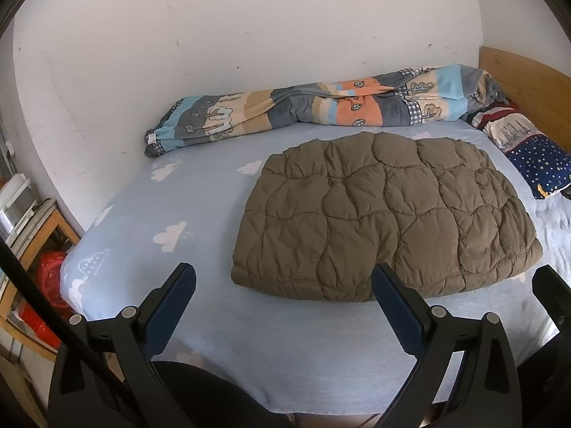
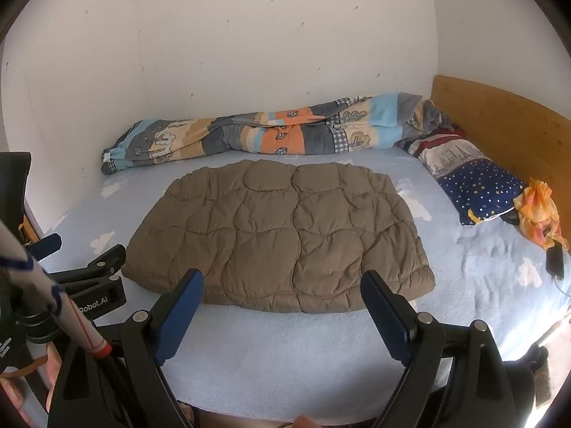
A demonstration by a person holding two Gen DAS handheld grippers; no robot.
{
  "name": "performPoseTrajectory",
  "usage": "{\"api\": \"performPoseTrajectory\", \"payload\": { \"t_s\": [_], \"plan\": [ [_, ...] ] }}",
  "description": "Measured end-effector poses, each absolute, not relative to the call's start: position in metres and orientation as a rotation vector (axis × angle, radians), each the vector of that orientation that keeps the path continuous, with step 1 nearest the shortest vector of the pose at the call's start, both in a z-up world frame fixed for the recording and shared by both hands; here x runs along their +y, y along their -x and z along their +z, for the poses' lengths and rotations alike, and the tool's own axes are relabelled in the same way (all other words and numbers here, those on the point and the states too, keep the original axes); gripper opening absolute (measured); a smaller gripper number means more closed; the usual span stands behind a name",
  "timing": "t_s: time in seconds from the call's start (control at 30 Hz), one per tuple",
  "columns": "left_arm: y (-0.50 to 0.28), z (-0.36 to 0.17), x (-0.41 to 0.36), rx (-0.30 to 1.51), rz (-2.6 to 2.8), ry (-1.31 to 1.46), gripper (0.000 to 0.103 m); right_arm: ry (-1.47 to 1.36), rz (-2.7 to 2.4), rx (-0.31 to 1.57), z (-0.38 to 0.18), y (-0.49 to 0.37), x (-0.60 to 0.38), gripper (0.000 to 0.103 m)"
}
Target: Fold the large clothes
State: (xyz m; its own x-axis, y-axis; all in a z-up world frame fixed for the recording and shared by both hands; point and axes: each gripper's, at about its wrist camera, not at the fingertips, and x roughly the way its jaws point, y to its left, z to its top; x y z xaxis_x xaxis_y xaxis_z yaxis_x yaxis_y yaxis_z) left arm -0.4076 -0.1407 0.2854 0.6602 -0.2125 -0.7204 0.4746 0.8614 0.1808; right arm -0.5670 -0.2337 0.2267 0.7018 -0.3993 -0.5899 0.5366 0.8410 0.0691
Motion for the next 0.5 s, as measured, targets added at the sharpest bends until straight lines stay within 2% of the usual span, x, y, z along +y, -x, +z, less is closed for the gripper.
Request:
{"api": "performPoseTrajectory", "payload": {
  "t_s": [0.5],
  "plan": [
    [0.4096,0.2870,-0.1400,0.756,-0.413,-0.370,0.098,-0.239,-0.524,0.603,0.2256,0.5668,-0.2323,0.093]
  ]
}}
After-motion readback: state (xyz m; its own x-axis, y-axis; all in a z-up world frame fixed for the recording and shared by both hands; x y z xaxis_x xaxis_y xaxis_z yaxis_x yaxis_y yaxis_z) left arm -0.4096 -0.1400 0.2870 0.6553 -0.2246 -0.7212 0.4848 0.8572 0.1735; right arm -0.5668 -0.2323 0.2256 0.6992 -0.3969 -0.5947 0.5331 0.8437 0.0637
